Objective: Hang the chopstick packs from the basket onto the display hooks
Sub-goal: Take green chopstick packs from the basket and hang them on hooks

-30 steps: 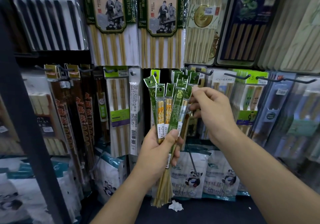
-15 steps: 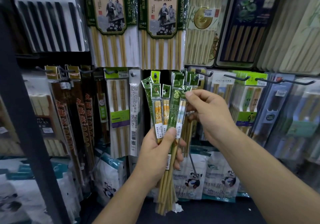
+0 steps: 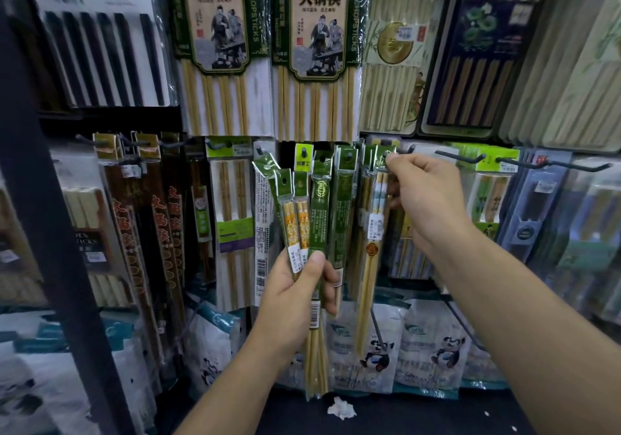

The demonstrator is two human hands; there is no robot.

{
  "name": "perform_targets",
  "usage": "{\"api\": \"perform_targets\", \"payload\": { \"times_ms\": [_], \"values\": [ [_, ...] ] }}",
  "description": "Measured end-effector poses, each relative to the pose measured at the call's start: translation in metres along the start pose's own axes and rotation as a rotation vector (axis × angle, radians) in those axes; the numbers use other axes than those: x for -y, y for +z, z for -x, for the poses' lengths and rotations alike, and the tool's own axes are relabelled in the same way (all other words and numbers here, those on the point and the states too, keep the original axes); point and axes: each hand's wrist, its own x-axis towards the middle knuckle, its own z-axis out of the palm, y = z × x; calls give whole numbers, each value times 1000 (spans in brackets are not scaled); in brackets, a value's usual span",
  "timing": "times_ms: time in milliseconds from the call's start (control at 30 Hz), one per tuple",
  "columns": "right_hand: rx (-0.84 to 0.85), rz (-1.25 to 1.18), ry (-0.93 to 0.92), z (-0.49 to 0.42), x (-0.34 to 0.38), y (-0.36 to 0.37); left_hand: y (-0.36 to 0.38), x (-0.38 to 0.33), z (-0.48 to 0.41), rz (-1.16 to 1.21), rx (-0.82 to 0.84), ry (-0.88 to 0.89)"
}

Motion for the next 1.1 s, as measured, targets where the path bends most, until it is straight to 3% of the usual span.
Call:
{"api": "perform_targets", "payload": {
  "times_ms": [533, 833, 967, 1100],
  "values": [
    [-64, 201, -46, -2, -20, -3, 3, -5, 5, -83, 83, -50],
    [152, 13, -106, 31, -19, 5, 13, -9, 8, -11, 141, -66],
    [143, -78, -34, 29, -13, 3, 17, -10, 10, 41, 163, -102],
    [35, -67, -33, 14, -8, -1, 13, -6, 6, 2, 45, -98]
  ]
}}
